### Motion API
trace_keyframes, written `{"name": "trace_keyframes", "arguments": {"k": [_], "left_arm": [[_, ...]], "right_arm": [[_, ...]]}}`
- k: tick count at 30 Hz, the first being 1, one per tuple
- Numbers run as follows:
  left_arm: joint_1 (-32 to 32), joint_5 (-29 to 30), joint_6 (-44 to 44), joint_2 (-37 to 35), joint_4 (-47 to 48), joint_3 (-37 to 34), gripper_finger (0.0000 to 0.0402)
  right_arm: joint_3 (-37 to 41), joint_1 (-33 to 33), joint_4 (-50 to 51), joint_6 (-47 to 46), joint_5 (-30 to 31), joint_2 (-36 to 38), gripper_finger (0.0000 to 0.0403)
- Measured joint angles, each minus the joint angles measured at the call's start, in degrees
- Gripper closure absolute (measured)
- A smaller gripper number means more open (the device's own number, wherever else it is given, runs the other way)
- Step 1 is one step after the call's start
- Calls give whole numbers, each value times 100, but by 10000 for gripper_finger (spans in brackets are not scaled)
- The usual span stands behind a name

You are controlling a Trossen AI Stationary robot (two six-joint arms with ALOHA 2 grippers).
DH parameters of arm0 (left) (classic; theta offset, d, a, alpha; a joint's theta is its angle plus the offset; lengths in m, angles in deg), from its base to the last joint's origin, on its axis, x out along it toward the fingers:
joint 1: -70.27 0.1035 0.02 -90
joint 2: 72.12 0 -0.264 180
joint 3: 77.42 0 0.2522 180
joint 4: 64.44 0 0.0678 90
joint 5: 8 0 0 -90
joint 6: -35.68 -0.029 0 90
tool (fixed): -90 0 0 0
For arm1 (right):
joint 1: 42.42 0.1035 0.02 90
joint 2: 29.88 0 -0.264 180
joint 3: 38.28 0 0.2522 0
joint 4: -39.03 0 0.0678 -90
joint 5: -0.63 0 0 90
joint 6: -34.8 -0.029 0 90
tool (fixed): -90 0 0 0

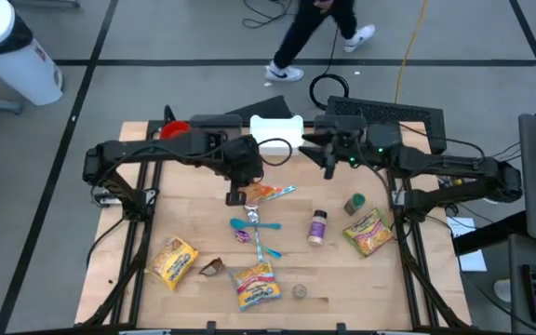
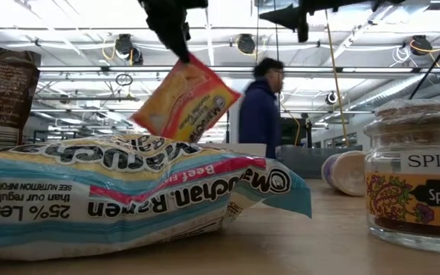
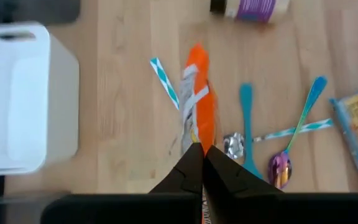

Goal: Pick & Place Food Item
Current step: Put the orange noodle pack into the left black bin

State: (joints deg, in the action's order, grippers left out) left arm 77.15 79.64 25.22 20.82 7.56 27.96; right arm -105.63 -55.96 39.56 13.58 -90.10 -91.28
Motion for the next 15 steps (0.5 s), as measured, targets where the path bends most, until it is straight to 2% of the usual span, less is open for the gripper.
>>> {"name": "trace_keyframes", "arguments": {"k": [5, 11, 15], "left_arm": [[2, -239, 10, -6, -47, 443, 399], [87, -595, 66, -7, -218, 1000, 399], [244, -795, 236, -9, -299, 1112, 398]], "right_arm": [[2, -37, 575, 154, -253, 306, 177], [2, -22, 627, -46, -617, 356, 176], [2, -8, 633, -191, -1061, 281, 176]]}}
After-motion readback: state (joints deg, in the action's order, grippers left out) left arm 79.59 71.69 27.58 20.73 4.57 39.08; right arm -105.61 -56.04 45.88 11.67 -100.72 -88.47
